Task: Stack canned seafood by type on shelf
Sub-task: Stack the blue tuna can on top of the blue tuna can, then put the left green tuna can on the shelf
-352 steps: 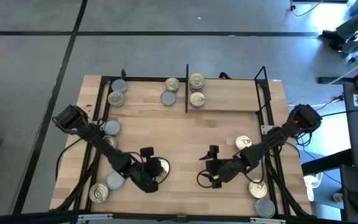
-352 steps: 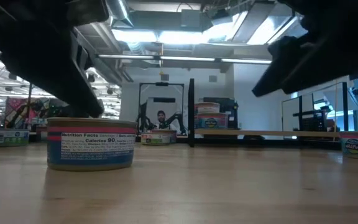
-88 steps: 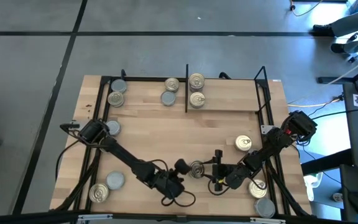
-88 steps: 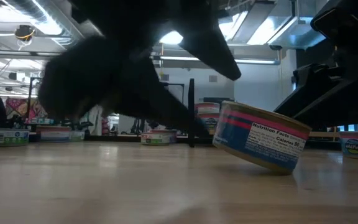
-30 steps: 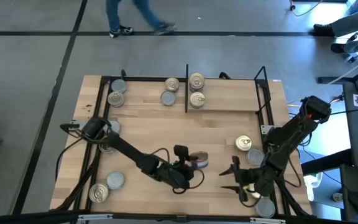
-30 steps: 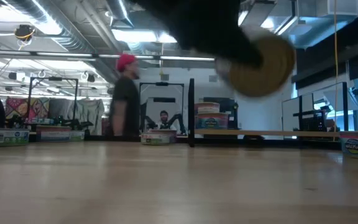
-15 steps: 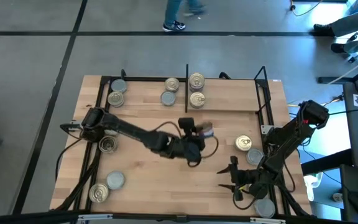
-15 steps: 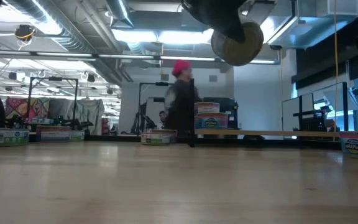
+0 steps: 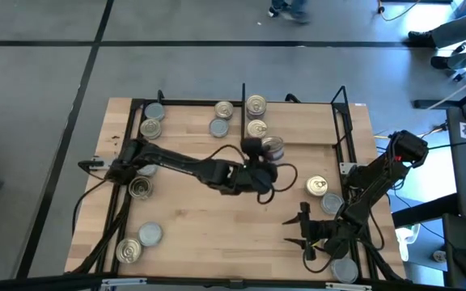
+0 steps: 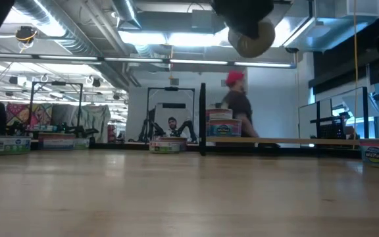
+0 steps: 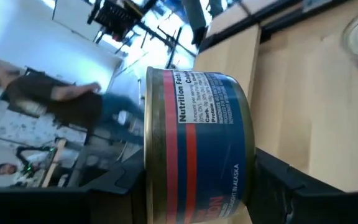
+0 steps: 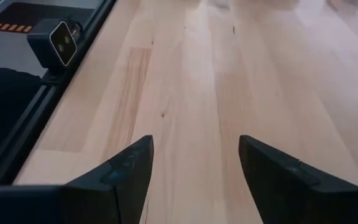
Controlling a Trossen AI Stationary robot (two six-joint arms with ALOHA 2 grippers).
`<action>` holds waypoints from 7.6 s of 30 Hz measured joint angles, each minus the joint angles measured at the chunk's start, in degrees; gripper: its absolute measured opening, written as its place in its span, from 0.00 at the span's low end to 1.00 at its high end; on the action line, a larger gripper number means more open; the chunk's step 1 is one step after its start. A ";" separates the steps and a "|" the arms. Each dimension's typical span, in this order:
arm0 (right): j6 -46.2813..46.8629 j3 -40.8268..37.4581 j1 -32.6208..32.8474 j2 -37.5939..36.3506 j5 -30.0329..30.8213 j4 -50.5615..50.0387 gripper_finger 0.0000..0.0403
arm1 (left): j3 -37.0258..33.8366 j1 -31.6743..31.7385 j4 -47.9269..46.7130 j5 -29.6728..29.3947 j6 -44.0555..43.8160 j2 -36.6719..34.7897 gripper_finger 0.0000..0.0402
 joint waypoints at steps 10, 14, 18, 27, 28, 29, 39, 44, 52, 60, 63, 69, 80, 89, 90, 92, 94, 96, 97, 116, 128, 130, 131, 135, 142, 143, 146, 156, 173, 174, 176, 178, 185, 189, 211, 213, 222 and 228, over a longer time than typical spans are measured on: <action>0.29 0.00 0.00 0.11 0.81 -0.57 0.59 | 2.79 8.65 -0.66 2.13 -0.92 1.66 0.47; 0.36 0.00 -0.04 0.89 1.29 -0.47 0.59 | 1.63 11.62 -0.02 5.34 -1.96 1.68 0.48; 0.45 0.00 -0.26 2.28 1.68 -0.39 0.59 | -0.07 13.48 0.42 6.72 -2.43 2.03 0.48; 0.44 0.00 -1.25 2.99 1.40 0.02 0.59 | -5.78 15.41 3.91 9.47 -2.55 2.39 0.48; 0.46 0.00 -1.20 2.99 1.40 0.02 0.59 | -6.62 15.60 5.11 9.56 -2.51 2.40 0.48; 0.45 0.00 -1.15 2.99 1.38 0.05 0.59 | -7.30 15.78 5.95 9.55 -2.16 2.39 0.48; 0.44 0.00 -1.14 2.99 1.46 0.08 0.59 | -11.84 16.69 9.11 11.02 7.80 2.39 0.48; 0.44 0.00 -1.14 2.99 1.47 0.07 0.59 | -12.25 17.07 10.09 13.45 12.93 2.80 0.48; 0.48 0.00 -1.15 2.99 1.57 0.35 0.59 | -12.25 17.98 12.21 13.92 19.60 5.01 0.48; 0.46 0.00 -1.14 2.99 1.56 0.31 0.59 | -12.25 17.49 12.25 8.91 25.56 5.17 0.48; 0.44 0.00 -1.14 2.99 1.56 0.31 0.59 | -12.25 17.61 12.34 8.61 26.56 5.15 0.48; 0.44 0.00 -1.14 2.99 1.56 0.29 0.59 | -12.25 18.32 12.22 8.46 26.80 5.11 0.48; 0.42 0.00 -1.14 2.99 1.52 0.30 0.59 | -12.25 19.34 9.67 8.81 25.42 5.04 0.53; 0.40 -0.01 -1.14 2.99 1.49 0.31 0.59 | -12.23 18.83 9.39 9.06 22.41 4.93 0.70; 0.40 0.00 -1.14 2.99 1.49 0.31 0.59 | -12.23 18.63 9.36 9.06 22.41 4.93 0.70; 0.40 0.00 -1.14 2.99 1.49 0.29 0.59 | -12.23 18.14 9.37 9.08 22.45 4.93 0.71; 0.40 0.00 -1.14 2.99 1.49 0.31 0.59 | -12.23 17.74 9.43 9.08 22.03 4.93 0.71; 0.39 0.00 -1.14 2.99 1.49 0.29 0.59 | -12.23 17.37 9.47 9.10 21.00 4.93 0.71; 0.40 0.00 -1.14 2.99 1.49 0.29 0.59 | -12.23 17.24 9.57 9.12 20.69 4.93 0.71; 0.38 0.00 -1.14 2.99 1.51 0.27 0.59 | -12.23 16.35 9.79 9.16 16.21 4.93 0.71; 0.29 0.00 -1.14 2.99 1.53 0.24 0.59 | -12.23 15.69 9.42 9.53 14.01 4.68 0.71; 0.29 0.00 -1.14 2.99 1.53 0.24 0.59 | -12.23 15.11 9.42 8.49 13.79 4.62 0.71; 0.29 0.00 -1.14 2.99 1.54 0.24 0.59 | -12.23 14.97 9.42 8.31 13.82 4.62 0.71; 0.22 0.00 -1.14 2.99 1.54 0.24 0.59 | -12.21 14.74 9.40 7.69 13.21 4.52 0.71; 0.03 0.00 -1.14 2.99 1.54 0.26 0.59 | -11.21 13.39 7.68 4.47 11.83 3.86 0.71; 0.03 0.00 -1.14 2.99 1.54 0.26 0.59 | -10.78 12.78 6.77 3.64 11.02 3.86 0.71; 0.00 0.00 -1.14 2.99 1.54 0.26 0.59 | -8.77 9.58 3.85 1.63 8.69 2.97 0.71; 0.00 0.00 -1.14 2.99 1.43 0.32 0.59 | -7.53 -1.99 -12.85 2.23 -16.01 -5.74 0.71; 0.05 -0.02 -1.14 2.99 1.99 0.64 0.59 | -7.57 -19.05 -56.81 6.72 -68.29 -9.08 0.71; 0.05 0.00 -1.14 2.99 1.99 0.64 0.59 | -7.57 -19.99 -57.15 8.12 -69.64 -9.08 0.71; 0.07 -0.02 -1.14 2.99 1.99 0.64 0.59 | -7.57 -21.46 -57.07 12.41 -71.95 -9.08 0.70; 0.05 -0.02 -1.14 2.99 1.99 0.64 0.59 | -7.57 -22.59 -57.01 16.63 -74.39 -9.06 0.68; 0.16 -0.02 -1.14 2.99 2.02 0.66 0.59 | -7.57 -26.76 -56.89 31.23 -82.78 -9.06 0.62; 0.19 -0.02 -1.14 2.99 2.02 0.66 0.59 | -7.59 -29.16 -58.48 40.16 -87.11 -9.04 0.58; 0.44 -0.02 -1.16 2.99 1.36 0.88 0.59 | -26.00 -37.75 -54.31 68.38 -94.94 -8.97 0.15; 0.44 -0.02 -1.14 2.99 1.38 0.92 0.59 | -28.16 -37.75 -52.04 68.53 -93.33 -8.97 0.11; 0.42 0.00 -1.15 2.99 1.41 0.92 0.59 | -33.80 -37.02 -45.33 67.08 -88.81 -8.97 0.01; 0.42 -0.02 -1.14 2.99 1.82 0.92 0.59 | -33.78 -36.40 -44.92 63.35 -85.68 -8.97 0.01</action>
